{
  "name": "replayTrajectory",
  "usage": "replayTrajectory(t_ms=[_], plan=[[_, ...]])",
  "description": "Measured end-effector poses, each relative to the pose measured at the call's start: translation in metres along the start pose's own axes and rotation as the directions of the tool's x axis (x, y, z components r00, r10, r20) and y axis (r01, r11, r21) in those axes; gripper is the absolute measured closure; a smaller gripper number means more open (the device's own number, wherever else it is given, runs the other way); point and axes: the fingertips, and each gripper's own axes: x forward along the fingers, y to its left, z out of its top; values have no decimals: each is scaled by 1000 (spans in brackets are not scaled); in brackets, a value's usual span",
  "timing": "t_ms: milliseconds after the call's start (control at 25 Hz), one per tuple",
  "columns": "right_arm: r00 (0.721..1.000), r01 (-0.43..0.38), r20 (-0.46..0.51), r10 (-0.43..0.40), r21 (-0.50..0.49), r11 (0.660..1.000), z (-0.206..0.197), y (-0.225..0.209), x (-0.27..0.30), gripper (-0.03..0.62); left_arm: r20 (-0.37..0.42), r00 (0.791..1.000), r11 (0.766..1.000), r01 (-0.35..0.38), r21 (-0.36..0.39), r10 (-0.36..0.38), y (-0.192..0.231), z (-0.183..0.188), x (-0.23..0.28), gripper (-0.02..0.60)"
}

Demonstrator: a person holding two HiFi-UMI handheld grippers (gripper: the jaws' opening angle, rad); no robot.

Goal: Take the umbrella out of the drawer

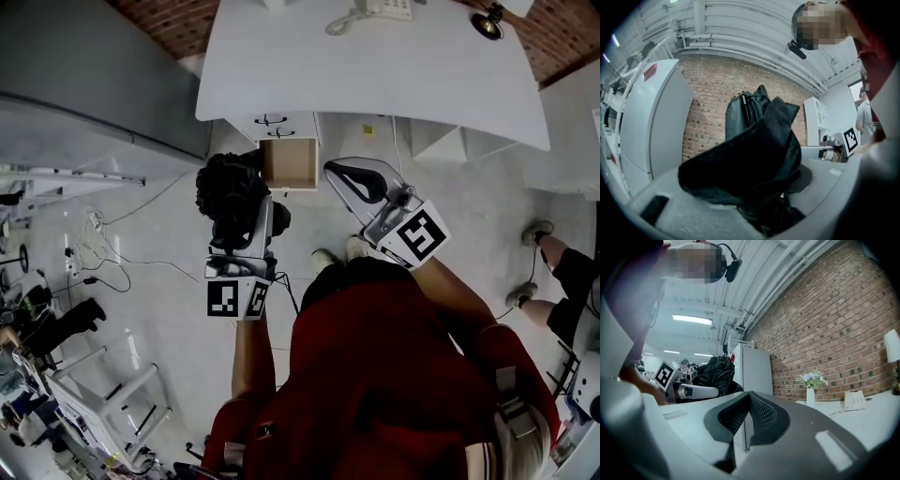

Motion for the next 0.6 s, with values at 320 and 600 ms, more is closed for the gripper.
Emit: replayTrajectory(t_ms=[320,600], plan=[[999,39,11,-38,-19,999,10,-12,-16,582,8,1000,999,10,46,-11,-5,9,-2,339],[998,67,13,-67,-36,997,12,-19,-22,583,24,1000,999,15,46,-17,-8,15,-1,339]])
